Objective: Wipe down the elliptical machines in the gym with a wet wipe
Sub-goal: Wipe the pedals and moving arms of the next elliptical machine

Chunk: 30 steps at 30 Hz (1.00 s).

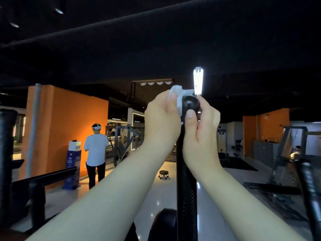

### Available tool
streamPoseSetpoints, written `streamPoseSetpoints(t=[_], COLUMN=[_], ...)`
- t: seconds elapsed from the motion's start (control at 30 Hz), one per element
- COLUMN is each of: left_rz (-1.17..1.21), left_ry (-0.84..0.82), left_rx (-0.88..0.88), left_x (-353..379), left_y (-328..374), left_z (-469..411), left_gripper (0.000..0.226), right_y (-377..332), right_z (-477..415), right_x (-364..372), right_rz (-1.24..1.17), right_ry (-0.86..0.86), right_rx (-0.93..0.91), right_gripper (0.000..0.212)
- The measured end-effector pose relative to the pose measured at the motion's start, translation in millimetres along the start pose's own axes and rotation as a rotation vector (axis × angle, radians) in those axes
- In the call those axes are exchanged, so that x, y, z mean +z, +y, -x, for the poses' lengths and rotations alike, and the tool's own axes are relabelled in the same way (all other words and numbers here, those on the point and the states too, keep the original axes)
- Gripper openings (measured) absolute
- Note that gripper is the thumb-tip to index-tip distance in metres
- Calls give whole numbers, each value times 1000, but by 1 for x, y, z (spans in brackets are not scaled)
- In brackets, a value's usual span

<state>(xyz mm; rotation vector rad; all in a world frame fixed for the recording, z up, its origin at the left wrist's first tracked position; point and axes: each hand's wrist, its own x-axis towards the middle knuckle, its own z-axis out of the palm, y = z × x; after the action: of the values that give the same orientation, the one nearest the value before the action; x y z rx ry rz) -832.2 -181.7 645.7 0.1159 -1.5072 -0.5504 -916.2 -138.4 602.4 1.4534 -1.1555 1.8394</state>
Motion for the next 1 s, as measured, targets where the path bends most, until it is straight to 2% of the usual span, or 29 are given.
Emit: streamPoseSetpoints(t=[0.07, 0.17, 0.4, 0.53, 0.6, 0.7, 0.77, 0.83, 0.87, 0.93, 1.0], left_rz=[-2, 57, 55, 107, 14, -130, -234, -355, -372, -322, -260], left_ry=[53, 94, 50, 65, 1, -276, -414, -403, -358, -241, -106], left_rx=[14, -54, -102, -129, -19, 216, 448, 663, 708, 669, 526], left_x=[2, 5, 4, 2, 0, -6, -8, -6, -5, -6, -10], left_y=[-4, -8, -17, -4, 4, 14, 13, 0, -10, -23, -24], left_z=[12, 25, 60, 29, 4, -13, -10, 1, 7, 17, 20], left_gripper=[33, 32, 33, 32, 29, 29, 29, 34, 36, 37, 37], right_y=[0, 1, 2, 1, 2, 2, 5, 6, 6, 3, 2], right_z=[3, 5, 6, 7, 7, 7, 7, 7, 8, 8, 8], right_x=[3, 0, -2, -4, -5, -6, -6, -5, -5, -6, -6], right_rz=[7, -26, -52, -50, -54, -64, -96, -135, -143, -124, -76], right_ry=[35, 28, 4, -17, -31, -42, -46, -45, -41, -34, -31], right_rx=[5, 41, 71, 73, 60, 49, 36, 46, 61, 79, 68], right_gripper=[47, 48, 55, 56, 50, 43, 24, 19, 21, 17, 23])
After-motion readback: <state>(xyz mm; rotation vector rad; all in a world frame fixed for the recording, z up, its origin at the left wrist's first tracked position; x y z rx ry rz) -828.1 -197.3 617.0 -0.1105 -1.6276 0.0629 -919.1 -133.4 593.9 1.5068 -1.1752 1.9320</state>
